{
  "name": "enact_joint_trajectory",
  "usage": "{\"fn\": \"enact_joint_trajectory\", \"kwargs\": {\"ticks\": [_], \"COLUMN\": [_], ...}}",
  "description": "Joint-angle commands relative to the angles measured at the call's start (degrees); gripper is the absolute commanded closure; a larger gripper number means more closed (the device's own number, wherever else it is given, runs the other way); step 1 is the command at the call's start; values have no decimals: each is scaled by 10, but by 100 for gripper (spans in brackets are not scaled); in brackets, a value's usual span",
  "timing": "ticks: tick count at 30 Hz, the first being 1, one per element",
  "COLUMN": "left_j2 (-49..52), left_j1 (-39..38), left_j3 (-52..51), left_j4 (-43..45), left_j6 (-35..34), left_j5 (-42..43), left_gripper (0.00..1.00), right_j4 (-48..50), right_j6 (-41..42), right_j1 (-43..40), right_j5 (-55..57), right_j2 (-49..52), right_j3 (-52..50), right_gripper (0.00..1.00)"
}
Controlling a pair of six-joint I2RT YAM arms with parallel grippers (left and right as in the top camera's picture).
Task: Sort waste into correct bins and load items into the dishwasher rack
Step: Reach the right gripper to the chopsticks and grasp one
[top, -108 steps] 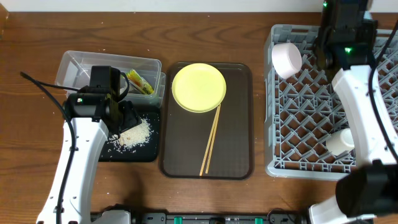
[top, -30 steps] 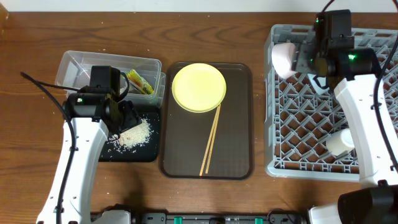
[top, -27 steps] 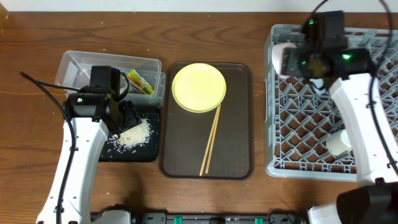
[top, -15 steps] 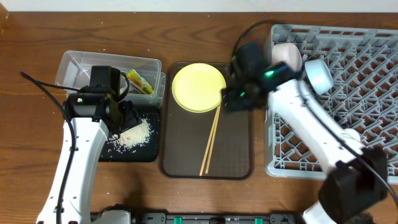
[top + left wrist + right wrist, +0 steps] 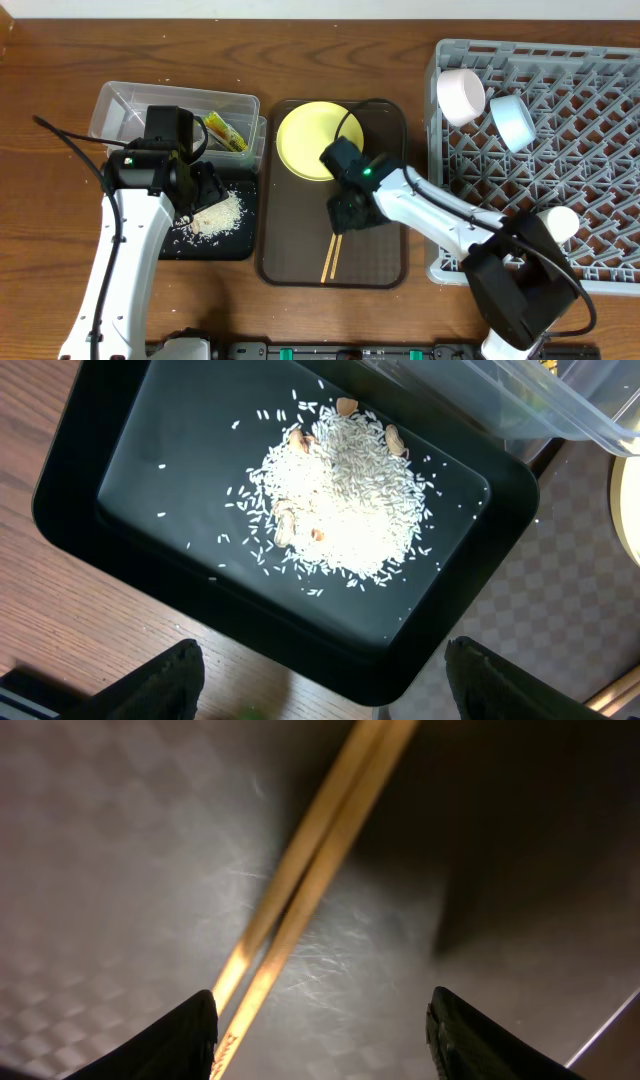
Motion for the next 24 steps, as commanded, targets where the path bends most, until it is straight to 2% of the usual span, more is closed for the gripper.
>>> {"fn": "enact_joint_trajectory", "kwargs": {"ticks": [1,24], "left_j2": [0,0], "left_j1": [3,3], "left_j3": [1,1], "left_j4": [-2,-2], "left_j6": [-5,-5], "left_j5": [-11,-11], "left_gripper": [20,20], "right_j4": [6,36], "right_j6": [47,77], "right_j1": [11,24], "right_j5": [40,52], "right_j2": [10,14], "right_j3": [-14,-33], "right_gripper": [35,36]}}
